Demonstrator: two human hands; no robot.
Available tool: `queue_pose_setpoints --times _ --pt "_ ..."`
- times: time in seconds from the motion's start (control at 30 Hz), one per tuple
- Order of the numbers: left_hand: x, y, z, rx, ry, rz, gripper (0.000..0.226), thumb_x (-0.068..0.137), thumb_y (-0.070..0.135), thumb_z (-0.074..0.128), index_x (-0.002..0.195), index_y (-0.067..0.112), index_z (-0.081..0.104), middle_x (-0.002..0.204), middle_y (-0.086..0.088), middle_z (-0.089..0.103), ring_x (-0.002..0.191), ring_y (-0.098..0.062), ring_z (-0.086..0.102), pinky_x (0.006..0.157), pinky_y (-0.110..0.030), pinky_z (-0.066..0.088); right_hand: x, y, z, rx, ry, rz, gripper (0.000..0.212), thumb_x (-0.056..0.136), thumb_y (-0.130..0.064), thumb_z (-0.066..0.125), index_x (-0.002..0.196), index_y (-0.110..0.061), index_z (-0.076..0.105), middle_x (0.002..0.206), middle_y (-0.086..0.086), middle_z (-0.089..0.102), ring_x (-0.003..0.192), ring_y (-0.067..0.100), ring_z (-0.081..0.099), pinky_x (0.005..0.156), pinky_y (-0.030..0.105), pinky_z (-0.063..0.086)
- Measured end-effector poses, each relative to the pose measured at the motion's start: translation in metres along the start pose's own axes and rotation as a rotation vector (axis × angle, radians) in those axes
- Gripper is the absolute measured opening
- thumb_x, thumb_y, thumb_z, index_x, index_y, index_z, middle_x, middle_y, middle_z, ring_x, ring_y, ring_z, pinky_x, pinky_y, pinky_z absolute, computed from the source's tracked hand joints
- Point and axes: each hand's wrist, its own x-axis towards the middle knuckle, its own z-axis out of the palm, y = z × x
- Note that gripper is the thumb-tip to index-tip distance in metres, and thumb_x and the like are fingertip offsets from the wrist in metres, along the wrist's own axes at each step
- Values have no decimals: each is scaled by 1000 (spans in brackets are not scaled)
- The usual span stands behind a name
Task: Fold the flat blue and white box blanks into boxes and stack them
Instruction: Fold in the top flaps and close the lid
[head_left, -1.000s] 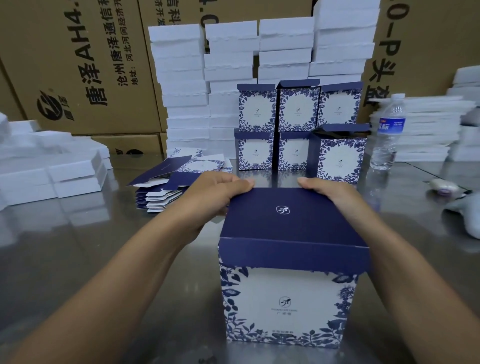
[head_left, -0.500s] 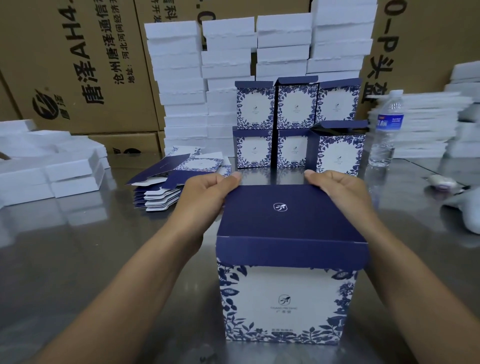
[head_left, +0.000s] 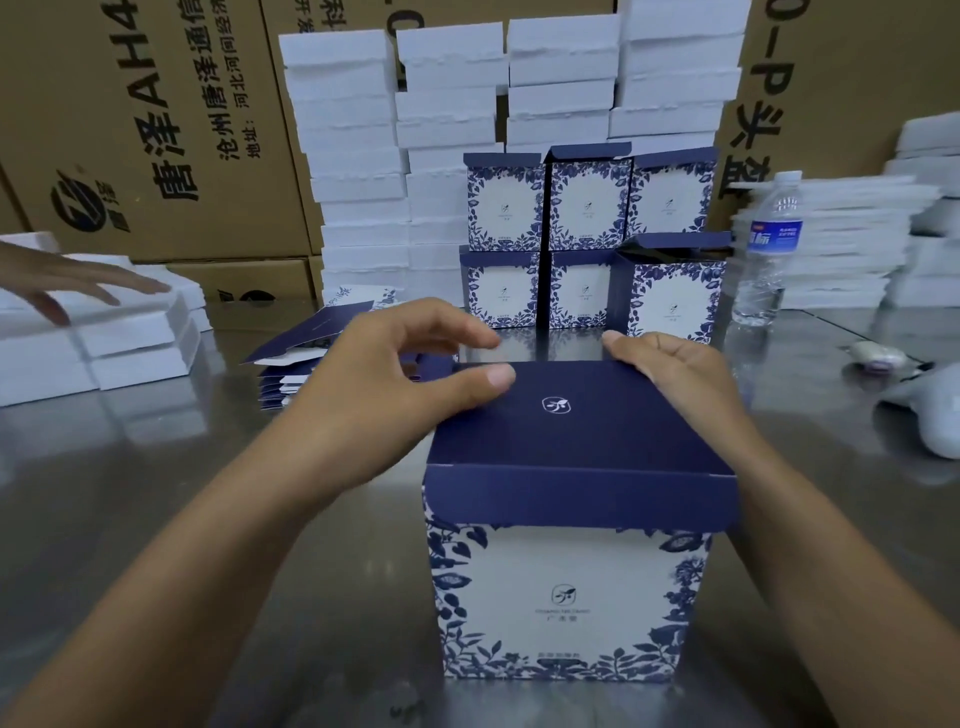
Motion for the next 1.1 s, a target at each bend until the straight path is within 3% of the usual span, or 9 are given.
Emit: queue_pose_setpoints --times 0.1,0.17,0.37,0.5,0.57,0.67,0.8,0.93,1.1 --pt "-25 17 -4 52 -228 165 27 71 53 68 91 34 68 97 22 69 96 7 62 85 -12 44 1 2 0 -4 3 1 42 89 -17 61 55 -11 38 33 -10 35 31 2 33 36 9 29" --pt "-36 21 0 100 -256 226 28 69 53 66 89 34 67 98 20 67 97 5 62 82 -5 41 0 2 1 12 7 9 44 89 -17 62 53 -12 37 33 -11 34 30 1 32 35 10 29" --pt "-29 6 16 68 -95 246 13 68 42 74 75 32 70 93 20 68 96 6 62 83 -8 43 -2 9 0 112 85 21 37 87 -30 64 56 -17 49 44 -11 49 39 0 45 41 8 36" --pt "-14 -15 31 -51 30 262 12 71 37 73 79 29 70 91 15 70 101 5 62 89 -11 44 -1 11 4 225 66 -101 20 90 -28 59 74 -23 69 77 -14 68 75 -5 62 62 8 47" --pt "-5 -24 39 -87 95 278 13 71 34 68 83 27 69 95 13 70 105 3 61 93 -14 43 -3 12 6 189 21 -224 20 89 -27 58 74 -28 73 83 -15 70 85 2 63 71 18 50" --pt "9 -34 47 -70 148 313 12 75 30 69 85 26 67 95 11 69 104 1 61 94 -14 43 -9 15 10 41 -9 -418 21 83 -29 56 68 -29 70 78 -12 70 78 4 62 72 20 48" --pt "20 -43 57 9 243 389 11 80 21 69 90 17 71 93 8 68 99 -3 61 90 -14 44 -9 24 15 -382 -4 -732 14 86 -27 60 81 -16 68 83 -6 64 83 12 60 74 25 46" --pt "20 -49 68 11 371 437 11 82 17 68 88 9 71 92 0 68 96 -11 62 88 -19 46 -6 29 16 -347 31 -774 9 85 -18 63 84 -11 69 84 -2 64 87 16 62 78 28 48" --pt "23 -51 69 -26 374 413 11 83 17 66 87 8 71 90 -1 67 95 -9 60 86 -20 46 -4 36 21 -349 100 -811 11 84 -13 64 81 -5 70 82 3 65 86 20 63 78 25 48"
